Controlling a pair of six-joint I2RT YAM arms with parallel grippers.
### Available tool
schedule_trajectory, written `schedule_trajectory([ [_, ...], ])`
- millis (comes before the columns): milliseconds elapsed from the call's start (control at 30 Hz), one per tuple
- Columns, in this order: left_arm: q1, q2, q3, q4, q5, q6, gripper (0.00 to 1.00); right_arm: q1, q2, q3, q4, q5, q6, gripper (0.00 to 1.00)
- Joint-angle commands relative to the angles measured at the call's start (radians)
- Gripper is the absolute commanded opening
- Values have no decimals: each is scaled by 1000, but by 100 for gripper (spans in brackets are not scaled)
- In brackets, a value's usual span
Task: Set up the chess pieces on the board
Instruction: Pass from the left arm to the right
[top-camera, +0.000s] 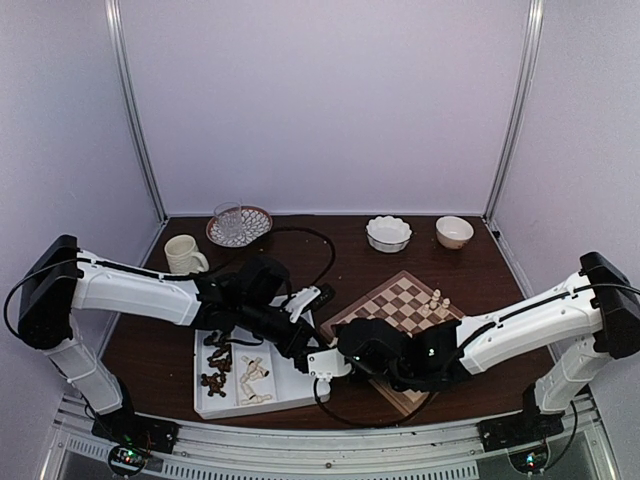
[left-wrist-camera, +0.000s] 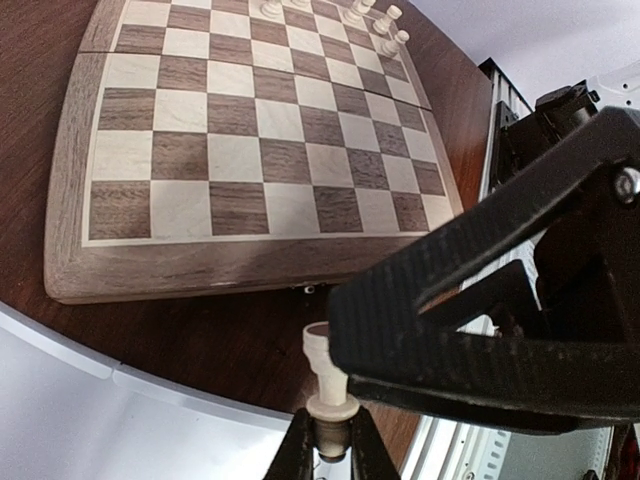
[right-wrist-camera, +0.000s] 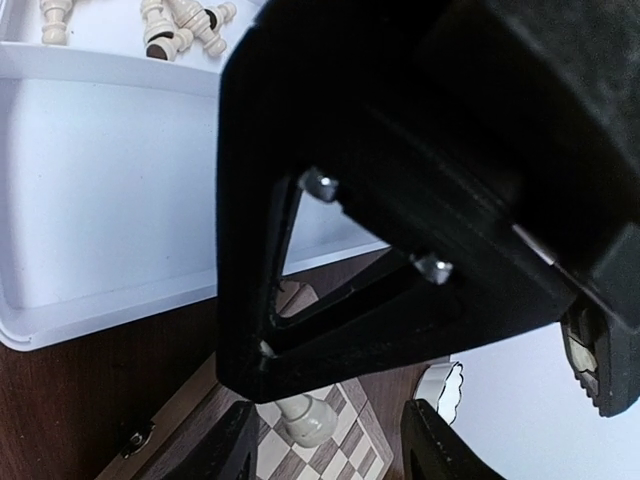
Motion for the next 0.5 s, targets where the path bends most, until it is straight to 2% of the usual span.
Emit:
schedule_trajectory([
  [0,-7,-6,32,23,14,13,4,6,-10,22,-63,-7,10,52],
  [167,-7,-9,30,26,23,19,4,7,27,43,-88,4,9,50],
  [300,-8,-7,30,30,36,18,4,7,36,49,-89,9,7,43],
  [467,-8,-6,33,30,46,18,4,10,46,53,-99,9,5,40],
])
